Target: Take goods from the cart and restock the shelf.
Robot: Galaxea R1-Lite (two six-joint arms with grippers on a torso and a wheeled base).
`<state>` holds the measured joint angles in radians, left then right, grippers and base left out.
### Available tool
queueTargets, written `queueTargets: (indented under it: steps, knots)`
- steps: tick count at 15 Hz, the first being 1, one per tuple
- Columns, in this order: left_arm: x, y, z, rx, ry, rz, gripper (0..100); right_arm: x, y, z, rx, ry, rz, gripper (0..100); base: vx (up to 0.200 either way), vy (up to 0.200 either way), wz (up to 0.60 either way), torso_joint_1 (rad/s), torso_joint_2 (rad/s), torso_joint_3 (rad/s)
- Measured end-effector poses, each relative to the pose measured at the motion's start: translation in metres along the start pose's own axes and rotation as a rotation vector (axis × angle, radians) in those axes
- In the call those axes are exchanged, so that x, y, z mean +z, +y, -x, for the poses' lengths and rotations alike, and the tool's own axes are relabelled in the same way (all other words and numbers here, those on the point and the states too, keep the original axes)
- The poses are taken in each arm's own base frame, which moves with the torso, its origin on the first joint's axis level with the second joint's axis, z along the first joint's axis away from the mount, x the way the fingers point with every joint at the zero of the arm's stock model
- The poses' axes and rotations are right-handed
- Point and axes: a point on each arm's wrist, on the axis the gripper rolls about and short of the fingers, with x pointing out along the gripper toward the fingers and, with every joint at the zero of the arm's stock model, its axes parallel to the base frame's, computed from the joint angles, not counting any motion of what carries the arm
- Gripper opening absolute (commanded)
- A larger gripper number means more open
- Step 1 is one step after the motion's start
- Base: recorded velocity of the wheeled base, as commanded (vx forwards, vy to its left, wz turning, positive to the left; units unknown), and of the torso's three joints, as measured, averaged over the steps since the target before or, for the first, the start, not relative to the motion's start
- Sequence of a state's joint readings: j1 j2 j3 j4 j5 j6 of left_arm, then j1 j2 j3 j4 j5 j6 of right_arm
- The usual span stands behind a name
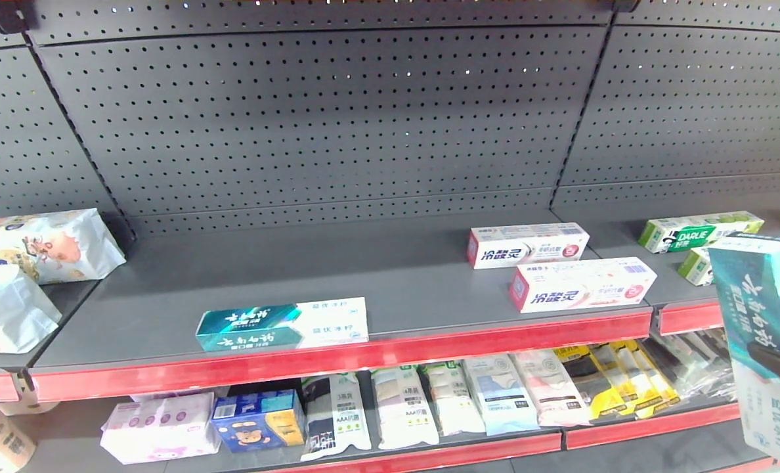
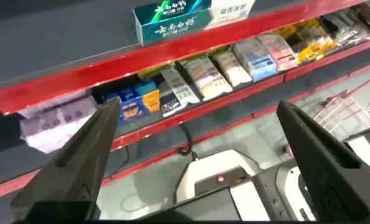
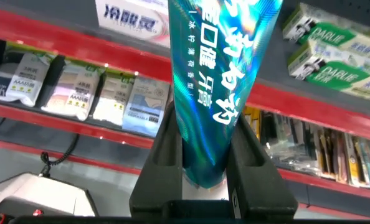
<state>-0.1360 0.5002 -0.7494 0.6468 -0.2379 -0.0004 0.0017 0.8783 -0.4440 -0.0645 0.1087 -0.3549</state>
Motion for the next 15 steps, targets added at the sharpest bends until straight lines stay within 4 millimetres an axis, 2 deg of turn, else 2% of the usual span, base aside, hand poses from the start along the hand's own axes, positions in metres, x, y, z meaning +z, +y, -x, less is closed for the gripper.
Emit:
queueTargets:
  steps: [5,8,12,15]
  knots:
    - [-0.013,-0.003,0.012,0.002,-0.046,-0.060,100,0.014,-0.006,-0.005,0.009,0.028,0.009,0,0.000,0.000,0.00,0.000,0.00,0.000]
    - [-0.025,-0.004,0.018,0.003,-0.049,-0.084,100,0.024,-0.009,0.004,0.048,0.139,-0.008,0,0.000,0.000,0.00,0.000,0.00,0.000]
    - [-0.030,-0.005,0.023,0.004,-0.074,-0.092,100,0.037,-0.013,0.014,0.075,0.242,-0.027,0,0.000,0.000,0.00,0.000,0.00,0.000]
    - [-0.034,-0.006,0.025,0.005,-0.083,-0.115,100,0.042,-0.016,0.008,0.086,0.282,-0.034,0,0.000,0.000,0.00,0.000,0.00,0.000]
